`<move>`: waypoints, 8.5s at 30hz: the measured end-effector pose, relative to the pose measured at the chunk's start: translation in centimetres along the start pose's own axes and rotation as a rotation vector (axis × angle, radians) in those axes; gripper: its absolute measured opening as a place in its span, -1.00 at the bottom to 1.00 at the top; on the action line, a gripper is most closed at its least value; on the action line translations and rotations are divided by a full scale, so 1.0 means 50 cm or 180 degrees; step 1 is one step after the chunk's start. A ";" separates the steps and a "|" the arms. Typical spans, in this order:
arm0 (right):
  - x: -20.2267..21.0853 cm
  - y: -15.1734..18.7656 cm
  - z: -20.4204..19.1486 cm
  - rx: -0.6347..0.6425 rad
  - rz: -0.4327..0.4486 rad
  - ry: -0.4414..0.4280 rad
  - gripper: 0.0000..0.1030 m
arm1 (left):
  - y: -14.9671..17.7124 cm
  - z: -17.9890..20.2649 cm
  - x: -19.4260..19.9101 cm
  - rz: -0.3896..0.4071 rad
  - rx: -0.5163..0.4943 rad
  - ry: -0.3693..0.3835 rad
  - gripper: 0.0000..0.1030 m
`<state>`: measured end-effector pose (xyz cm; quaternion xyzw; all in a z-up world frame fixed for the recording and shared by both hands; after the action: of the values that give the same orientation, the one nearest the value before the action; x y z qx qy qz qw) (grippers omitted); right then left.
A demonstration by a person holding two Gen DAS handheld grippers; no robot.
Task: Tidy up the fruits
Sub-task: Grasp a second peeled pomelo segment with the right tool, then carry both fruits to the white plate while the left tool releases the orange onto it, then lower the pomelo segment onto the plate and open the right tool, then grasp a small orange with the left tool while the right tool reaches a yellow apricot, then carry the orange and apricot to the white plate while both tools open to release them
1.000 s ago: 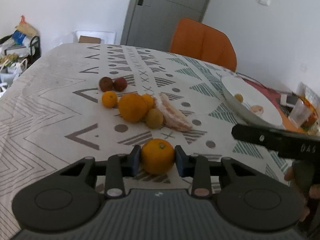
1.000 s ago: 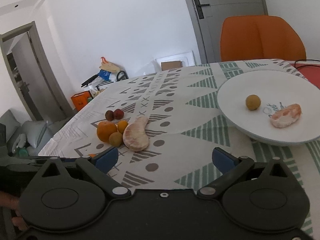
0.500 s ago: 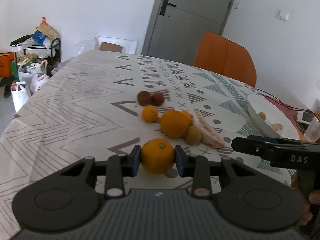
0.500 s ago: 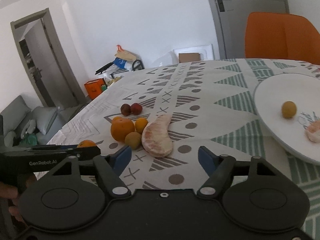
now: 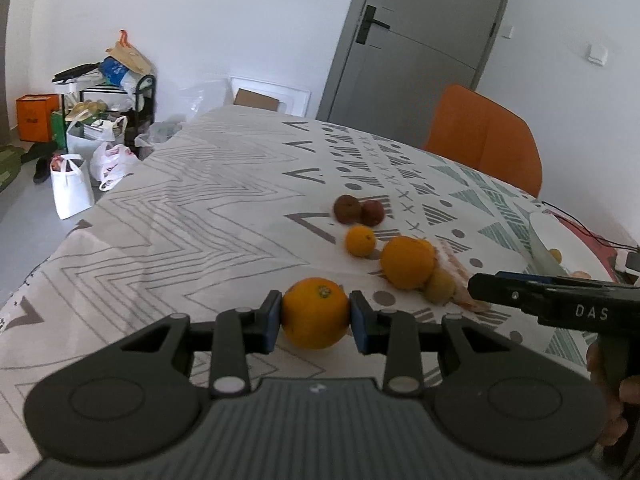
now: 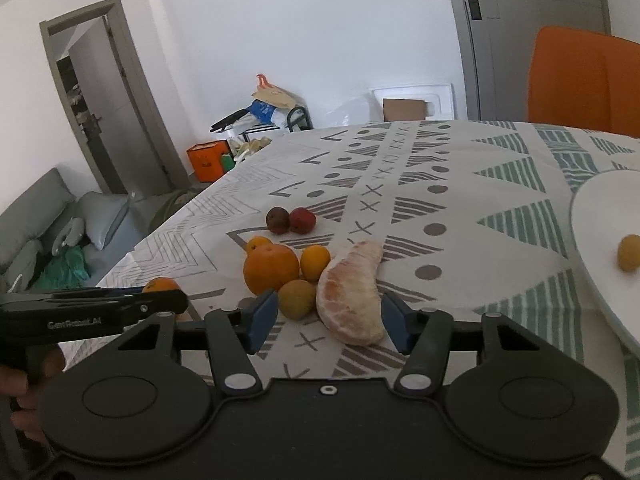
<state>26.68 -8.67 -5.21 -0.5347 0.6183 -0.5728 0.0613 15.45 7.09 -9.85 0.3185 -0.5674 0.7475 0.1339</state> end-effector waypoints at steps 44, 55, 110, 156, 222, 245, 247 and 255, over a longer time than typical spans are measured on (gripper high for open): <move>0.025 0.025 0.038 -0.0026 -0.0027 0.0239 -0.29 | 0.002 0.035 -0.023 -0.0108 -0.0301 0.0079 -0.33; 0.118 -0.008 0.073 -0.0136 0.0373 0.0325 -0.29 | -0.040 0.113 -0.008 0.0083 -0.0538 0.0211 -0.33; 0.346 0.058 0.327 -0.0835 0.1143 0.1361 -0.28 | -0.060 0.583 -0.078 0.0083 -0.1376 0.1066 -0.30; 0.221 -0.010 0.190 -0.0429 0.0964 0.0988 0.68 | -0.149 0.192 -0.037 0.0391 -0.0468 0.0061 0.39; -0.028 0.007 -0.010 0.0120 0.0038 0.0076 -0.15 | -0.087 0.040 -0.105 0.0024 -0.0117 0.0163 -0.58; -0.027 0.020 -0.024 -0.0044 0.0035 -0.0220 -0.58 | -0.098 0.046 -0.066 0.0127 -0.0194 0.0114 -0.58; -0.013 0.013 -0.013 -0.0070 0.0106 -0.0132 -0.58 | -0.097 0.057 -0.061 0.0140 -0.0219 0.0132 -0.58; 0.058 0.003 0.048 -0.0216 0.0386 0.0236 -0.57 | -0.090 0.120 -0.053 0.0146 -0.0400 0.0280 -0.58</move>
<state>27.04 -12.39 -4.56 -0.4766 0.6704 -0.5661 0.0547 21.96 3.38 -7.17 0.2632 -0.6139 0.7265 0.1613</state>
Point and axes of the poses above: each gripper's, at about its wrist camera, not at the fingertips, and x roughly against the way its jaws point, z to its right, y to its underside, the point moved 6 cm from there along -x, roughly the way its jaws point, and after that the axes turned 9 degrees about -y, right-handed, at the moved point
